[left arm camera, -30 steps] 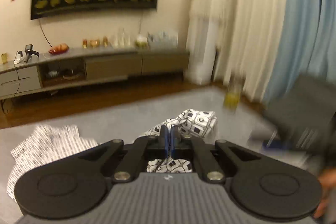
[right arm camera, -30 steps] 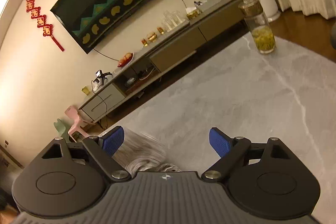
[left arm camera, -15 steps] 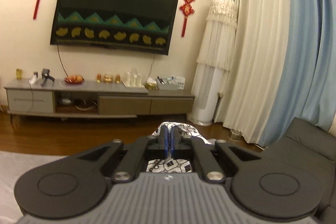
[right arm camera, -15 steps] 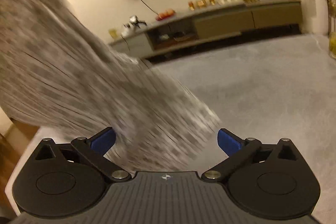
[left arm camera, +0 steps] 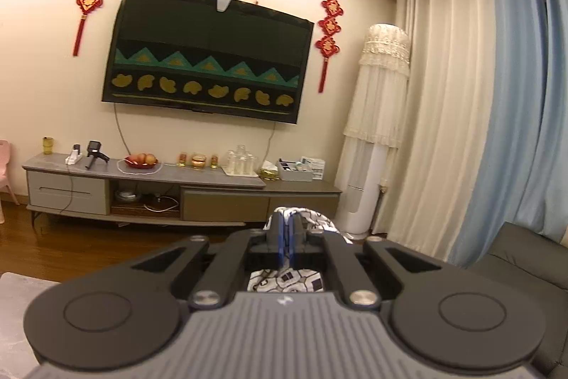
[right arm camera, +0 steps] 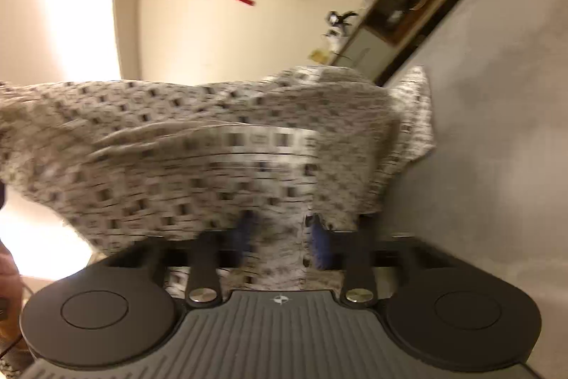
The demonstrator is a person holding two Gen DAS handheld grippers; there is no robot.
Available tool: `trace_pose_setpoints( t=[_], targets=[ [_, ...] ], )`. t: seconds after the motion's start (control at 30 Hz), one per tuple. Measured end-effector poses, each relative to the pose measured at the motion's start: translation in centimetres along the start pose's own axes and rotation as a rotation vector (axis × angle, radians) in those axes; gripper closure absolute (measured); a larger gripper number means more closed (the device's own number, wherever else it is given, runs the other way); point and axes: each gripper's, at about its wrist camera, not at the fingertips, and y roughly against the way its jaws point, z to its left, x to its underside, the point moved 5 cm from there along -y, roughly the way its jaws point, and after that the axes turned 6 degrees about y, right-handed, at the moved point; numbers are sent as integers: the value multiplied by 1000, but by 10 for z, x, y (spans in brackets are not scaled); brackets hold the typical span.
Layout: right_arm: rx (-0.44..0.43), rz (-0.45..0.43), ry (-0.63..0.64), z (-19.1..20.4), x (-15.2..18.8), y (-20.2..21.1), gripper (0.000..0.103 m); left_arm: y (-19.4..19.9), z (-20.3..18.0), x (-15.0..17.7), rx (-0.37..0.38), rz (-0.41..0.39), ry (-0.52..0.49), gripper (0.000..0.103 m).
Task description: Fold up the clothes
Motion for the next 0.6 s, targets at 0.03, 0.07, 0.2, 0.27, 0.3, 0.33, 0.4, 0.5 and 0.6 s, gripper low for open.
trace_pose_setpoints(
  t=[0.03,0.07,0.2,0.27,0.3,0.33,0.4,0.5,0.6],
  targets=[
    [1,-19,20,6,-1,3,100,3,3,-2,-6,-6,4,101],
    [11,-50,37,13,-4,7,102,7,7,-5,-10,-15,10,101],
    [66,-209,77,38,-26,49,103,21,25,-18,-27,-59,42,101],
    [119,-309,185,70,-54,78,103,31,33,-25,-24,-85,49,101],
    [145,-361,252,89,-69,94,103,36,37,-29,-21,-100,51,101],
    [174,-415,335,113,-86,113,103,43,39,-34,-11,-124,57,101],
    [205,-528,515,181,-126,153,103,58,45,-44,9,-174,69,101],
    [226,-687,764,290,-180,207,103,86,55,-65,46,-272,103,101],
    [244,-739,961,389,-214,214,103,112,70,-83,24,-365,141,101]
  ],
)
